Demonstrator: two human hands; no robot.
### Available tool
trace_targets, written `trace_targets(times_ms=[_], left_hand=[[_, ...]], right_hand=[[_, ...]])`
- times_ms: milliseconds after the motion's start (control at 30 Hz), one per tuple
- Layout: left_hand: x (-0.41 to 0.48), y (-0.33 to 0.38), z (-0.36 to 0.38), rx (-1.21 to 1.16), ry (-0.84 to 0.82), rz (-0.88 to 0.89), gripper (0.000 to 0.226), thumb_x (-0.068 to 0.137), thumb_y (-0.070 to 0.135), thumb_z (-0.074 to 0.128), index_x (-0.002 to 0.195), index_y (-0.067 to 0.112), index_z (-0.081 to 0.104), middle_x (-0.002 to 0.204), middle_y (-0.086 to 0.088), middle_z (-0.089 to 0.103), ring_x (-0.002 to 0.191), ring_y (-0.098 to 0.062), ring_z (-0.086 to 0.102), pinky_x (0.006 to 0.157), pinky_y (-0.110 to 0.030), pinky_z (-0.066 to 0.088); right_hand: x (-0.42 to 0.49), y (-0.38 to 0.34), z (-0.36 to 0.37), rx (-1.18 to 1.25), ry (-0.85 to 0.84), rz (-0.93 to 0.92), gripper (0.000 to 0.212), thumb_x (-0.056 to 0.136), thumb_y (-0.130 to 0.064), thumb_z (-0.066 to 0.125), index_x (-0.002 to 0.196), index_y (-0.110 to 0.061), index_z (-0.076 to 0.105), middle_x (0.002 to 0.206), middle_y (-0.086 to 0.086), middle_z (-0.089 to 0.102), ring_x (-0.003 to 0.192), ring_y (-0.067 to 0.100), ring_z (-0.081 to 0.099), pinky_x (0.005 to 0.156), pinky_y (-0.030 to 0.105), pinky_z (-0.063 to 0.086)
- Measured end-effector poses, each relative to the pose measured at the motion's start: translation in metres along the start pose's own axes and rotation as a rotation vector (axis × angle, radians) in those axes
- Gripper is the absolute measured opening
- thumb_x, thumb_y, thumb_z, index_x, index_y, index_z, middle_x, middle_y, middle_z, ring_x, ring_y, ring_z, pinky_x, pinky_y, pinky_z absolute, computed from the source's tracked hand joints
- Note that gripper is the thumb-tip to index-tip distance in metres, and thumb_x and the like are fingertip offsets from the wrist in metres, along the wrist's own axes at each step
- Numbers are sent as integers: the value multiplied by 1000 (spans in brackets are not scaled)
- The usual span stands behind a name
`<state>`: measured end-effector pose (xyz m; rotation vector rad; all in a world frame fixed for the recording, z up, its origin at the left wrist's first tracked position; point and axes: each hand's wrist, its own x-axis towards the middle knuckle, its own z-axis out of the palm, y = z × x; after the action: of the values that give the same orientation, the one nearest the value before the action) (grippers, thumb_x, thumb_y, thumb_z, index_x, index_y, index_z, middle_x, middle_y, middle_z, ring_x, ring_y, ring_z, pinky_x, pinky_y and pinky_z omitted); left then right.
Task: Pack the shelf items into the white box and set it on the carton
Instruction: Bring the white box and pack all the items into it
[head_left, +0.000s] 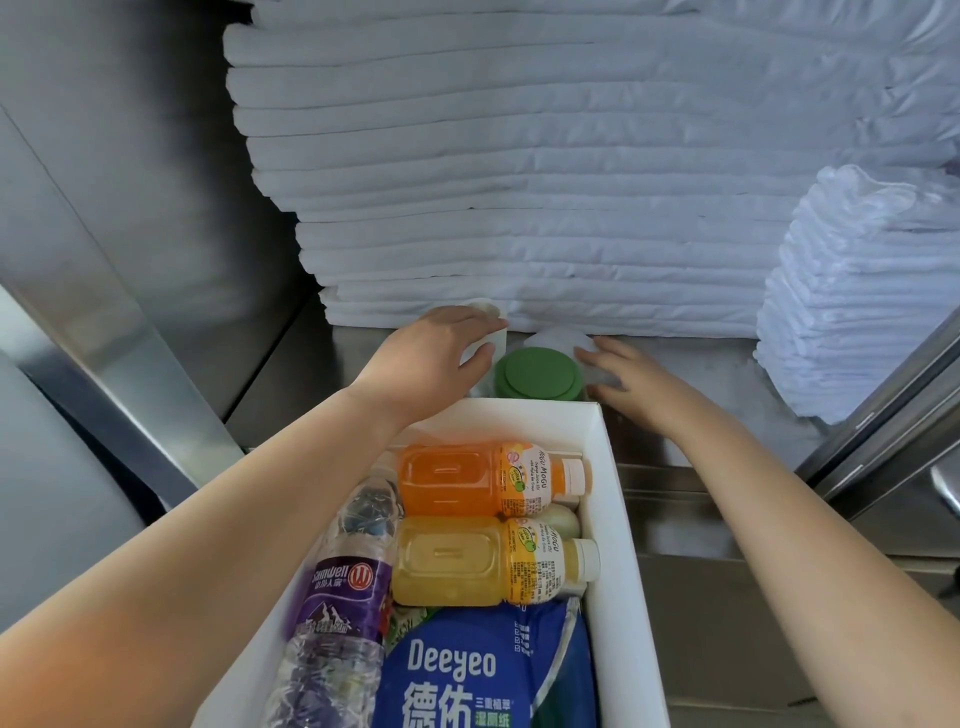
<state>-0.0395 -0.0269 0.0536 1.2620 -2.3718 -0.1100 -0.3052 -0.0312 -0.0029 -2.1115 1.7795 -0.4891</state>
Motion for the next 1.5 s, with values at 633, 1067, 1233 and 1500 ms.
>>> trace_targets(times_ms=[633,1067,1233,1500], left_hand=[[-2,3,1,14,64,-10,36,97,27,43,132,24,53,136,5,52,126,-14,45,92,-32,45],[-3,14,-7,111,137,64,40,96,22,46,136,18,47,136,-1,51,123,-21,46,91,-32,41],[-30,41,-36,-119,181,122,54,96,30,45,145,17,27,143,0,38,125,-11,40,94,-11,30],[-117,48,-71,-64,-195,133,87,75,69,49,146,25,26,146,10,31,131,3,26,109,-13,20]], right_hand=[[-24,-3,11,-367,155,141,66,92,-51,42,148,-26,18,136,13,39,121,32,36,93,41,38],[-74,-48,-37,-344,471,93,62,90,-50,47,146,-32,27,129,14,43,114,34,39,89,44,37],[-113,-98,-54,-241,364,-147,62,88,-52,45,145,-39,26,135,5,39,123,26,34,92,37,33],[-152,-149,-40,-253,-62,-396,64,85,-62,35,145,-46,21,136,-8,30,125,12,25,100,27,23]])
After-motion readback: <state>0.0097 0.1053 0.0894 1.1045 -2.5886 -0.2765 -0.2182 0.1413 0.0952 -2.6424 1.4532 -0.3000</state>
